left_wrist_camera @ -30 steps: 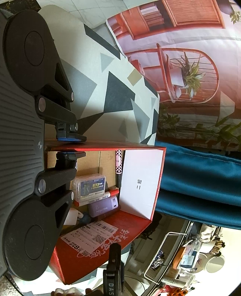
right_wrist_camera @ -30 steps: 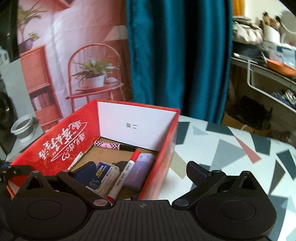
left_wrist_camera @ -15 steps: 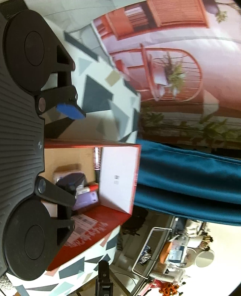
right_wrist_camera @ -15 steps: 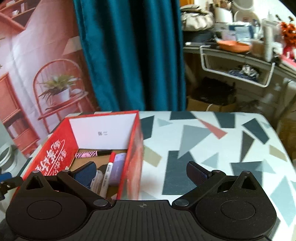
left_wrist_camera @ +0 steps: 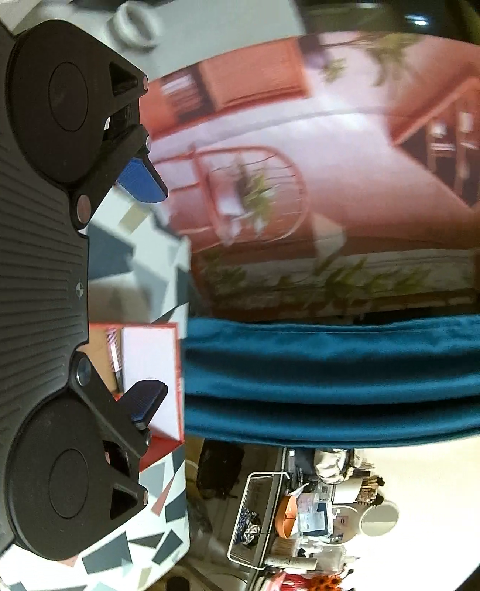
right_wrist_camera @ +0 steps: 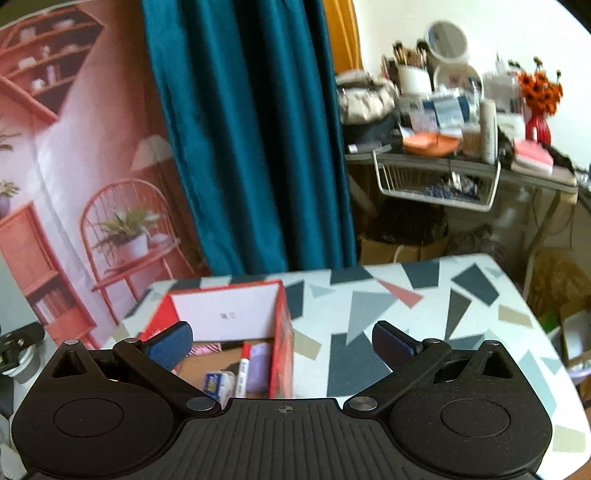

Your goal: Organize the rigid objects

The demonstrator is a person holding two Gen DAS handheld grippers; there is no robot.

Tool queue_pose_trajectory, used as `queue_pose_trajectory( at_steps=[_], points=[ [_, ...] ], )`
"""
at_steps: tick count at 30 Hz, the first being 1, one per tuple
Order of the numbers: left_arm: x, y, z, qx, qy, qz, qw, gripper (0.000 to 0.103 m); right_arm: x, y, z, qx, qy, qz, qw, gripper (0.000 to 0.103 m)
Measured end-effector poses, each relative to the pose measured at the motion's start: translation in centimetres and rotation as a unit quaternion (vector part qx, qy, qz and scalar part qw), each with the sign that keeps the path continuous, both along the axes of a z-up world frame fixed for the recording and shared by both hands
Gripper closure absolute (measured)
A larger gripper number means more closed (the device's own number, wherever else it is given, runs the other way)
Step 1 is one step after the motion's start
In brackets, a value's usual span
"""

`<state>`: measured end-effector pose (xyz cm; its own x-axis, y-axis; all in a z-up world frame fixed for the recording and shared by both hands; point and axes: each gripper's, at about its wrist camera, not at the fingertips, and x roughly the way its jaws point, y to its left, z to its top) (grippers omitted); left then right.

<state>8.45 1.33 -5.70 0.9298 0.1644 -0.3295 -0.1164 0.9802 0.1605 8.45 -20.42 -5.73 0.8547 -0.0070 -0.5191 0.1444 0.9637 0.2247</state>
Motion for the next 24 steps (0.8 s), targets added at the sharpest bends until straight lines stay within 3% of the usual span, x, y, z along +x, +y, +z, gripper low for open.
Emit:
queue_pose_trajectory(
  at_steps=[3,12,18,24],
  points=[
    [-1.8,-0.9,1.9,0.01,-0.013,-0.009,0.9998,0.0,-2.1,0.6,1.9,-0.011,-0.02,0.0,1.0,0.0],
    [-6.3,-1.6,5.5,-0.03,-0.041,-0.044,0.9977,0.0,-7.2,2.3,7.2,-0.045,-0.074,-0.001,0.996,0.0],
    [-8.4,-2.5,5.7,-0.039,-0.052,-0.05,0.9966,0.0,-9.4,2.9,8.4,-0.05,-0.086,0.001,0.995,0.0],
    [-8.6,-3.1,5.2,-0.032,-0.038,-0.043,0.9978,0.0,-10.4,3.3,8.2,-0.051,-0.081,0.006,0.995,0.0]
  ],
)
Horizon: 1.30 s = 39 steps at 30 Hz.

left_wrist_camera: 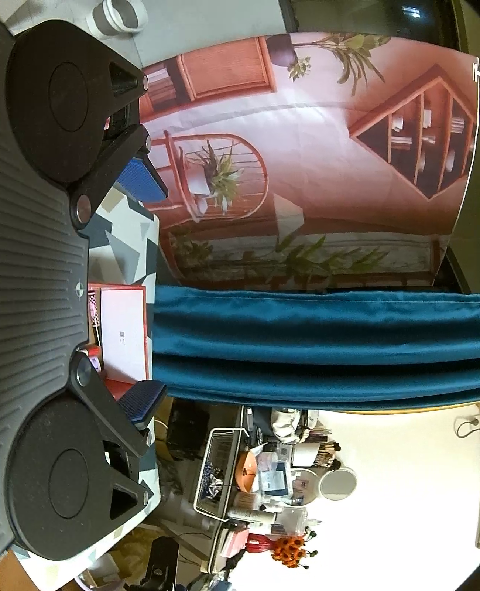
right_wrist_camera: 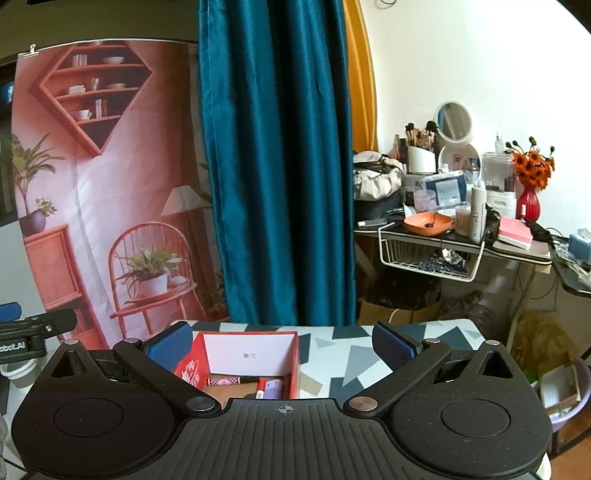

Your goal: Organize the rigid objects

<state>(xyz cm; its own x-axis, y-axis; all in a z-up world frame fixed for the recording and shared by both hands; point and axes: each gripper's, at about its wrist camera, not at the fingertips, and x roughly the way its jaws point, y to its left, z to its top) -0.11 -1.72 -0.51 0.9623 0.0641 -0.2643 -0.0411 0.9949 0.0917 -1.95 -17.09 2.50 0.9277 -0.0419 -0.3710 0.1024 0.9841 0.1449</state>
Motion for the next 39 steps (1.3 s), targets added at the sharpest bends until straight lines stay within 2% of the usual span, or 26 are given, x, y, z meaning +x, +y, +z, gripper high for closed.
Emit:
queue_pose_trajectory(
  at_steps=[12,39],
  points=[
    [-0.01,0.18,0.15,0.02,0.008,0.022,0.9995,0.0,-0.18,-0.08,-0.67,-0.002,0.006,-0.01,1.0,0.0],
    [-0.06,0.13,0.25,0.02,0.012,0.023,0.9995,0.0,-0.4,-0.15,-0.71,-0.006,0.006,-0.016,1.0,0.0]
  ],
)
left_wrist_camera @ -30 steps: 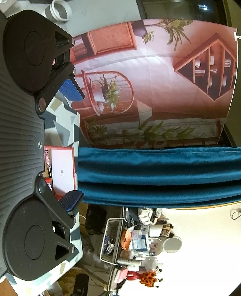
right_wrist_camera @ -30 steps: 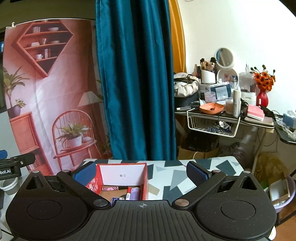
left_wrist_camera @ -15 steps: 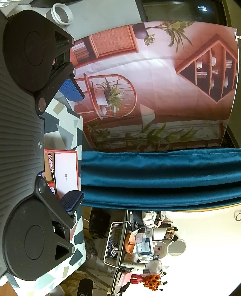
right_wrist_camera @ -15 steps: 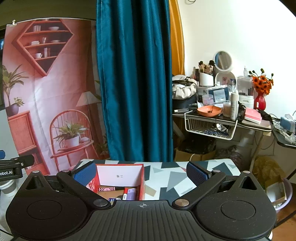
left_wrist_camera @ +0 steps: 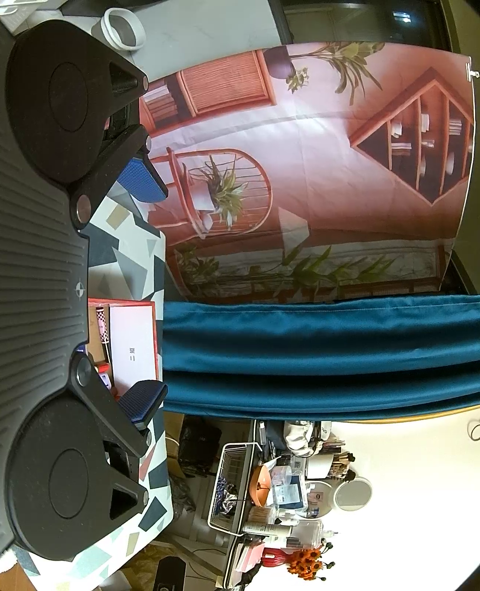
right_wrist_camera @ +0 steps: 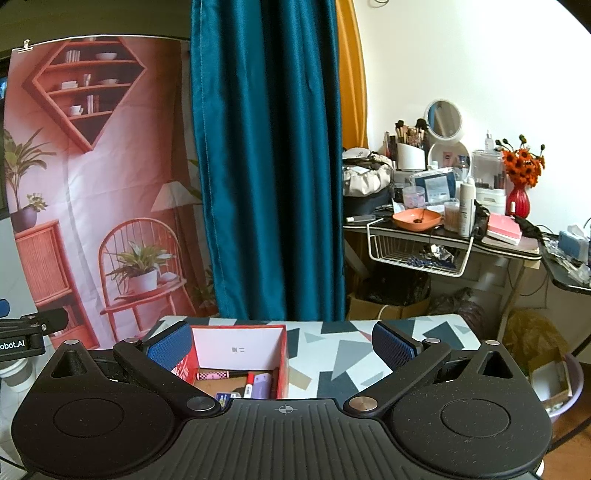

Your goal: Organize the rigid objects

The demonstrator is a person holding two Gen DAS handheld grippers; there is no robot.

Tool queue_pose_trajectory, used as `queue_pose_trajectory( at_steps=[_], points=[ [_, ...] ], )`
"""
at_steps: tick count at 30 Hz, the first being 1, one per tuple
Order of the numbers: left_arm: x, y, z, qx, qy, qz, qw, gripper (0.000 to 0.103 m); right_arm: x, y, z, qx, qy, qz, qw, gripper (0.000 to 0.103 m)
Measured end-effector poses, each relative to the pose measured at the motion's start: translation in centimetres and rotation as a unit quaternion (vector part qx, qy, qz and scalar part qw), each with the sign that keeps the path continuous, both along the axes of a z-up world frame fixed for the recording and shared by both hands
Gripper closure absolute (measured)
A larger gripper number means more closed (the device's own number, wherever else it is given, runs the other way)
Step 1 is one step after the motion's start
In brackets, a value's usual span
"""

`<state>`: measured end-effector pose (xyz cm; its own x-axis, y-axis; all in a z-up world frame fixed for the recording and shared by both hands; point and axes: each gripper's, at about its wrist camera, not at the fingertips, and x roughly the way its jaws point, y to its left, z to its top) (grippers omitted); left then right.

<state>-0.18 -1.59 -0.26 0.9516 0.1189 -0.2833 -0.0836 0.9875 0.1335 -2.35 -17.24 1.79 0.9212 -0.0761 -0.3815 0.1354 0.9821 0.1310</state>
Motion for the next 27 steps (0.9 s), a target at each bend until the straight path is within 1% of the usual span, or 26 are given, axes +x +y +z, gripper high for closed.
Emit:
queue_pose_trajectory(
  at_steps=[14,27],
  points=[
    [-0.06,0.12,-0.13,0.001,0.0,0.001,1.0,0.0,0.02,-0.07,0.05,0.0,0.001,0.0,1.0,0.0],
    [-0.1,-0.04,-0.15,0.005,0.002,-0.002,1.0,0.0,-0.66,-0.62,-0.89,0.0,0.003,0.0,1.0,0.0]
  ],
)
